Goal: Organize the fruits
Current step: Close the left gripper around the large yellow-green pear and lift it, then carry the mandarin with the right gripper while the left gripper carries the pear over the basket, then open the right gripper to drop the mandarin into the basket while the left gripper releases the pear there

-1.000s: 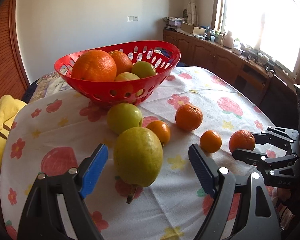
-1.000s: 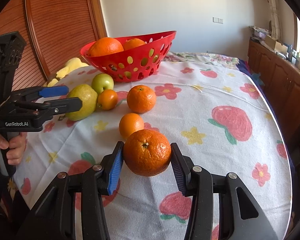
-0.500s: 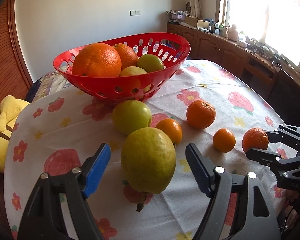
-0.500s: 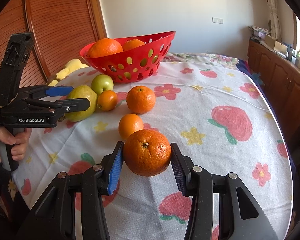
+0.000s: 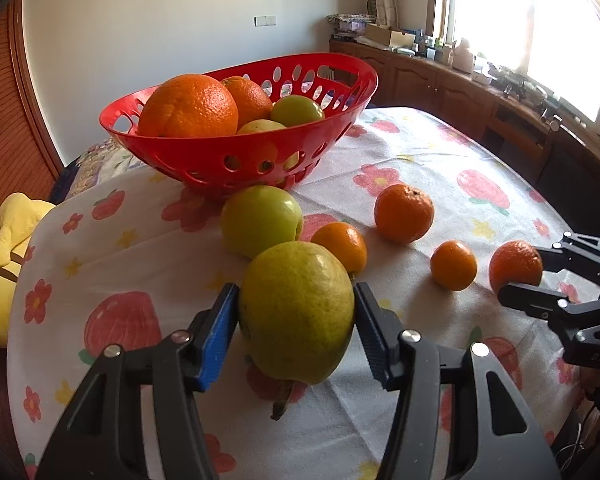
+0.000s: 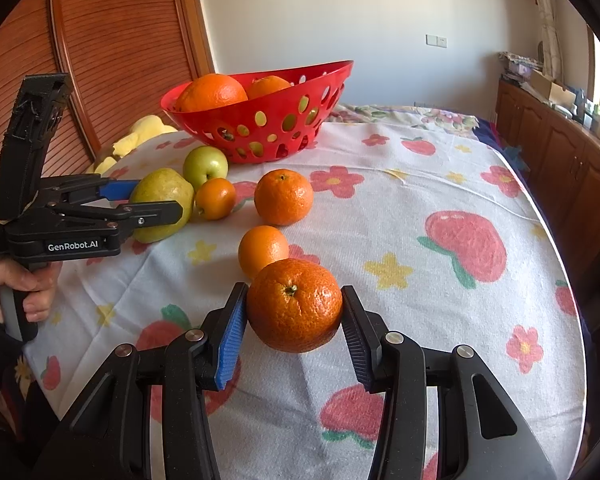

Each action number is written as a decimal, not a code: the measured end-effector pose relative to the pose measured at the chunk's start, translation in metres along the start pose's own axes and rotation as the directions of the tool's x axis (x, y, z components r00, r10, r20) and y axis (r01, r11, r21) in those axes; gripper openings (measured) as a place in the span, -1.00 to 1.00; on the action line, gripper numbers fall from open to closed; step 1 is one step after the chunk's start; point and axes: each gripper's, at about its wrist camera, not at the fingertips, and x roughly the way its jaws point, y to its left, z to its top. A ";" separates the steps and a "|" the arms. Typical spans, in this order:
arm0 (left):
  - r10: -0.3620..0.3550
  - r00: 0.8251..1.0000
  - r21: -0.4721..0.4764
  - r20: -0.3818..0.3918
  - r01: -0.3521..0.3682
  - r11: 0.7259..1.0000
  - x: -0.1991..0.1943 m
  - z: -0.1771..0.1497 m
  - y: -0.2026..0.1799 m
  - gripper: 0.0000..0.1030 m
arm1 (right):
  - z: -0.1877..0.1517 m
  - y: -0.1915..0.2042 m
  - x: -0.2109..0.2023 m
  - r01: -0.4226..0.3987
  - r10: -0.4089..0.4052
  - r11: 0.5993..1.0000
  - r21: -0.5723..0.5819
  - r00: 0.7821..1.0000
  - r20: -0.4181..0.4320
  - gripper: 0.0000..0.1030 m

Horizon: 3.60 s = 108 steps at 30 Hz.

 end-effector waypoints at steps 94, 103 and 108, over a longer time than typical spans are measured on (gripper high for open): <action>-0.027 0.978 -0.040 0.208 0.037 0.999 -0.010 0.099 0.031 0.19 | 0.182 -0.012 0.056 -0.089 0.106 0.982 -0.167 0.990 0.095 -0.10; -0.014 0.967 -0.097 0.253 0.040 0.994 -0.036 0.089 0.061 0.24 | 0.183 -0.005 0.075 -0.059 0.073 0.983 -0.171 0.994 0.078 -0.10; 0.003 0.963 -0.095 0.268 0.024 0.995 -0.046 0.085 0.068 0.24 | 0.190 -0.008 0.084 -0.039 0.051 0.987 -0.158 0.996 0.070 -0.10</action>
